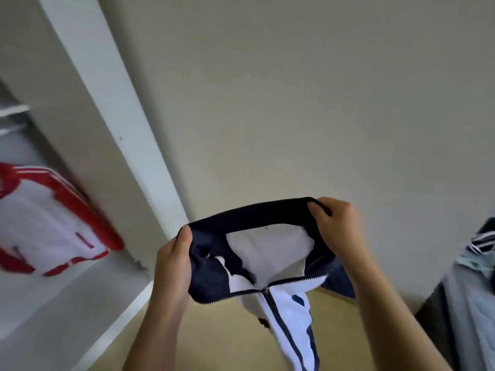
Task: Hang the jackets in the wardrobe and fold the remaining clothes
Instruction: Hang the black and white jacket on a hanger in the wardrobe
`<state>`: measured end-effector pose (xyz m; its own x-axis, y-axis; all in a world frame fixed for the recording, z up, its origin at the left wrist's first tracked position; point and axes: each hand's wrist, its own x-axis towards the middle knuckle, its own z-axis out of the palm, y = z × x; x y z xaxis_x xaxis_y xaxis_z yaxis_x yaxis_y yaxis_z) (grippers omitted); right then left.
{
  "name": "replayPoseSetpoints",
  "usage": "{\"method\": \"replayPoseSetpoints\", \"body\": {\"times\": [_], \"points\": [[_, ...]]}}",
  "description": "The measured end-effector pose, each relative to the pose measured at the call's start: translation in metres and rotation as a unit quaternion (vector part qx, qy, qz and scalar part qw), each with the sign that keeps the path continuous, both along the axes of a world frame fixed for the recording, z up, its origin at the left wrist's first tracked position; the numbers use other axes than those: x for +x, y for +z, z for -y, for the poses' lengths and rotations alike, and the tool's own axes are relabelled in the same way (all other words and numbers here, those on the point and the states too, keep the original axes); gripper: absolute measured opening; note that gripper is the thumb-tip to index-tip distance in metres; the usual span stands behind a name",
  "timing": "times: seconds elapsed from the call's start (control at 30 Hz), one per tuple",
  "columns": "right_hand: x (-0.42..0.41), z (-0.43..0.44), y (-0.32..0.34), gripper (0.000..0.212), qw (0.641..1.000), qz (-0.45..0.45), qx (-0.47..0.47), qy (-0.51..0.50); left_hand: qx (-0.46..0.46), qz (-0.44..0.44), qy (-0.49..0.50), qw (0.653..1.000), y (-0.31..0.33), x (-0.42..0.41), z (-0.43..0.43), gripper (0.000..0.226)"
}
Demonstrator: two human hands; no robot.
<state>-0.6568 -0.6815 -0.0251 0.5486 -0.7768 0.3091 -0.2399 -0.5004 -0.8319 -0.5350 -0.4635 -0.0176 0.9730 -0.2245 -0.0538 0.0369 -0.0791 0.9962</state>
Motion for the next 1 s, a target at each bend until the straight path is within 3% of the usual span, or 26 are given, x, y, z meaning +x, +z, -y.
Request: {"method": "replayPoseSetpoints", "body": {"times": [0.23, 0.6, 0.77, 1.0], "points": [[0.145, -0.146, 0.014, 0.037, 0.986, -0.069, -0.100, 0.118, 0.050, 0.038, 0.146, 0.987, -0.002, 0.077, -0.183, 0.038], [0.385, -0.332, 0.002, 0.029, 0.911, -0.063, -0.080, 0.399, 0.045, 0.037, 0.339, 0.939, -0.011, 0.210, -0.360, 0.035], [0.515, -0.412, -0.001, 0.029, 0.832, -0.098, -0.063, 0.542, 0.028, 0.049, 0.425, 0.903, -0.003, 0.293, -0.429, 0.038], [0.658, -0.535, 0.007, 0.031, 0.663, -0.246, -0.081, 0.702, 0.048, 0.039, 0.496, 0.866, 0.018, 0.380, -0.515, 0.032]]}}
